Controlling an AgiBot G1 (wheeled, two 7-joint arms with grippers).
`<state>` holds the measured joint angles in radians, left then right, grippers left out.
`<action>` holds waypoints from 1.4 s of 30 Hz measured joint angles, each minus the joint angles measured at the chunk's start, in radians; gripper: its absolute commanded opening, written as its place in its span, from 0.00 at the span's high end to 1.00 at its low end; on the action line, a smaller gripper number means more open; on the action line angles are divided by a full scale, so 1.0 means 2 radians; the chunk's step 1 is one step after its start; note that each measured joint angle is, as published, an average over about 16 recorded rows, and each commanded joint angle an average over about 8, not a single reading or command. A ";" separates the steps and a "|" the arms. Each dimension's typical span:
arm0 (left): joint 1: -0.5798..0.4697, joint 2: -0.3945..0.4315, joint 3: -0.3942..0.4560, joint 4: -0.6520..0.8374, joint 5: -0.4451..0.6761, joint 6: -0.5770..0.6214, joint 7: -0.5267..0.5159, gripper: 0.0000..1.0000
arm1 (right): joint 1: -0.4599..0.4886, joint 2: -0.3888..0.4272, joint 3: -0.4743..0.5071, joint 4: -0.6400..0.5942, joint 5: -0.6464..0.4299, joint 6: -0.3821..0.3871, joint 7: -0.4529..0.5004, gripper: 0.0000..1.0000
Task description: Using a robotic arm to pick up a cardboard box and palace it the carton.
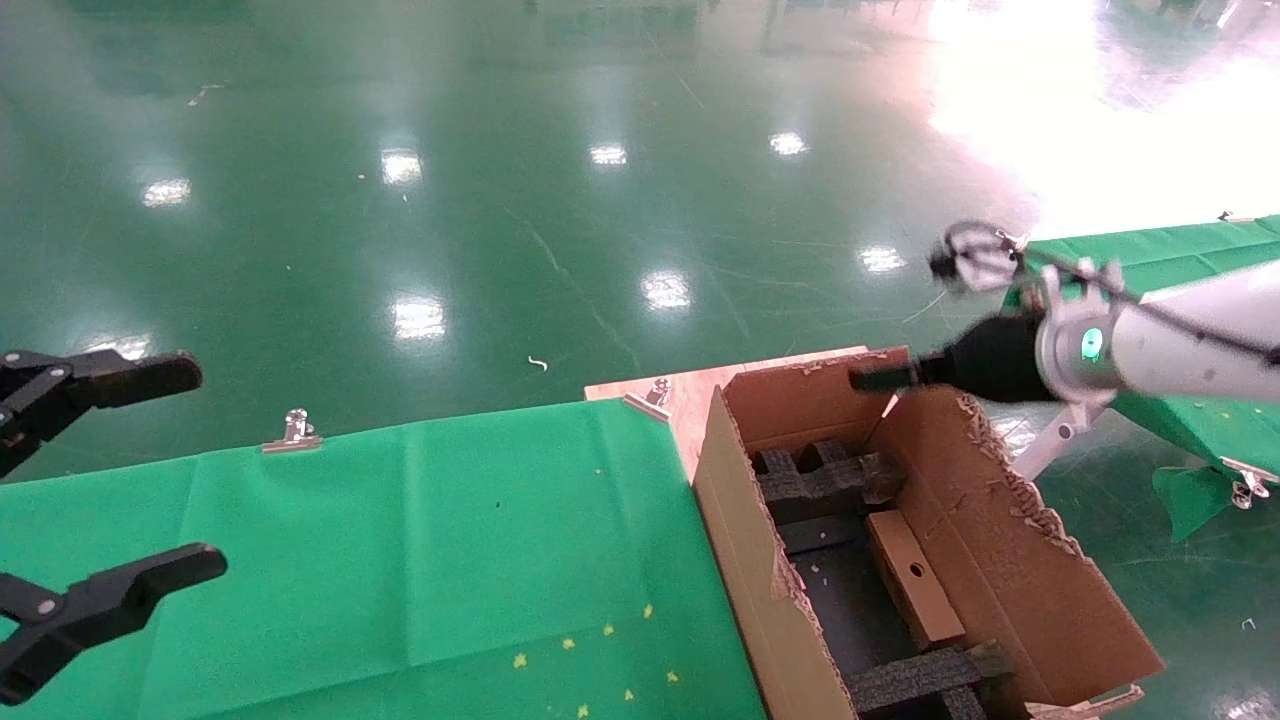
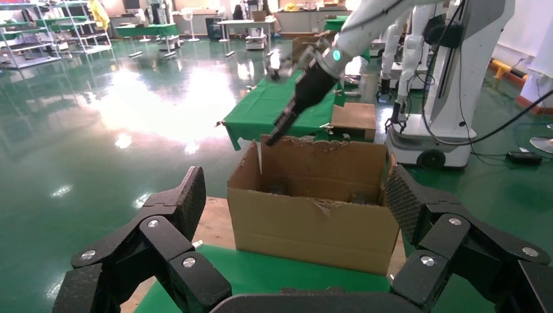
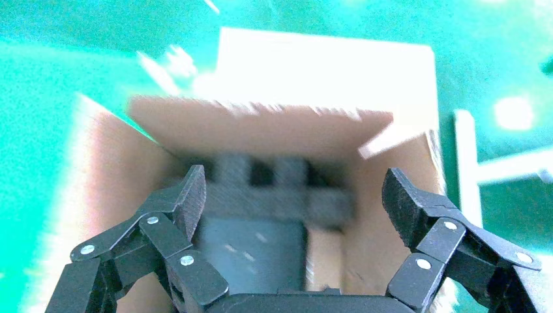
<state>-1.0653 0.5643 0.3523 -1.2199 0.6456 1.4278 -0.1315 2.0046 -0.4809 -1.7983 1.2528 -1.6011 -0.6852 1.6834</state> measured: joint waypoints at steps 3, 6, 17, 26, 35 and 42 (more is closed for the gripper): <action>0.000 0.000 0.000 0.000 0.000 0.000 0.000 0.00 | 0.020 0.007 0.017 0.019 0.026 -0.006 -0.016 0.00; 0.000 0.000 0.000 0.000 0.000 0.000 0.000 0.00 | 0.034 0.013 0.031 0.035 0.050 -0.011 -0.029 0.00; 0.000 0.000 0.000 0.000 0.000 0.000 0.000 0.00 | 0.046 0.020 0.052 0.051 0.086 -0.022 -0.049 0.00; 0.000 0.000 0.000 0.000 0.000 0.000 0.000 0.00 | 0.007 0.013 0.097 0.046 0.105 -0.047 -0.095 0.00; 0.000 0.000 0.000 0.000 0.000 0.000 0.000 0.00 | -0.064 0.001 0.197 0.042 0.155 -0.101 -0.193 0.00; 0.000 0.000 0.000 0.000 0.000 0.000 0.000 0.00 | -0.123 -0.009 0.281 0.038 0.197 -0.146 -0.276 0.00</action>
<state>-1.0650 0.5640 0.3523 -1.2196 0.6456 1.4273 -0.1315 1.7577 -0.4988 -1.2371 1.3283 -1.2073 -0.9778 1.1317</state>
